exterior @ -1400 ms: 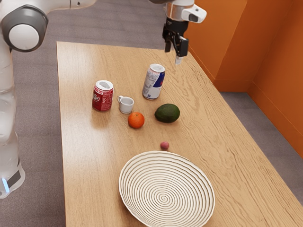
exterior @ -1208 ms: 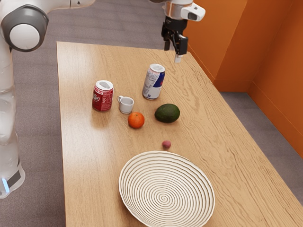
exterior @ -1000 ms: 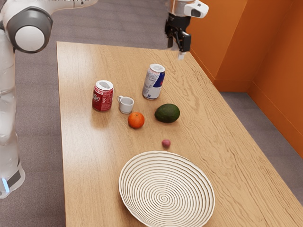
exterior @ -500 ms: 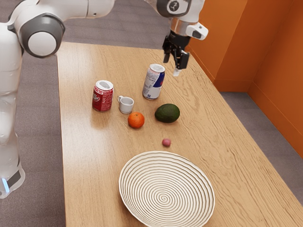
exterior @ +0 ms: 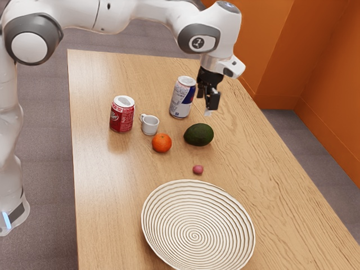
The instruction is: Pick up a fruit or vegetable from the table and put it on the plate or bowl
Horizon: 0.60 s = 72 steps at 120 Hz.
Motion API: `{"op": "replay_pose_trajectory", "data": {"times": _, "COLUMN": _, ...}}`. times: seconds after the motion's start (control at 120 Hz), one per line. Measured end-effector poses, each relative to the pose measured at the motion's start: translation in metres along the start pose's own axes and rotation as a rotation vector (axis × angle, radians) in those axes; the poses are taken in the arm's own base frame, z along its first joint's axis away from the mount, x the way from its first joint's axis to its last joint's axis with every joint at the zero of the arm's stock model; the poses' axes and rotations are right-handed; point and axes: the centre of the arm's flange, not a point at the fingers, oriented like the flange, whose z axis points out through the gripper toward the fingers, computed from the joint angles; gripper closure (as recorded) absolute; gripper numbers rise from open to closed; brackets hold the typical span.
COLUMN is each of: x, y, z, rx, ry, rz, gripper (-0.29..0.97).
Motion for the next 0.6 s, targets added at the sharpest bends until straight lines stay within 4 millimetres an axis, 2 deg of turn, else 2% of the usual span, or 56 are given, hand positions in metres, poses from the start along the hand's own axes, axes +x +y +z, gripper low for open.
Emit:
{"op": "replay_pose_trajectory", "data": {"times": 0.133, "x": -0.003, "y": -0.038, "z": 0.016, "rx": 0.004, "ry": -0.01, "rz": -0.052, "gripper": 0.0}}
{"op": "replay_pose_trajectory", "data": {"times": 0.225, "x": -0.006, "y": -0.05, "z": 0.025, "rx": 0.002, "ry": -0.014, "rz": -0.069, "gripper": 0.0}}
{"op": "replay_pose_trajectory", "data": {"times": 0.3, "x": -0.005, "y": -0.048, "z": 0.028, "rx": 0.0, "ry": -0.011, "rz": -0.059, "gripper": 0.0}}
{"op": "replay_pose_trajectory", "data": {"times": 0.483, "x": -0.003, "y": -0.024, "z": 0.041, "rx": -0.005, "ry": -0.013, "rz": -0.008, "gripper": 0.0}}
{"op": "replay_pose_trajectory", "data": {"times": 0.6, "x": 0.0, "y": -0.021, "z": 0.05, "rx": -0.003, "ry": -0.012, "rz": 0.0, "gripper": 0.0}}
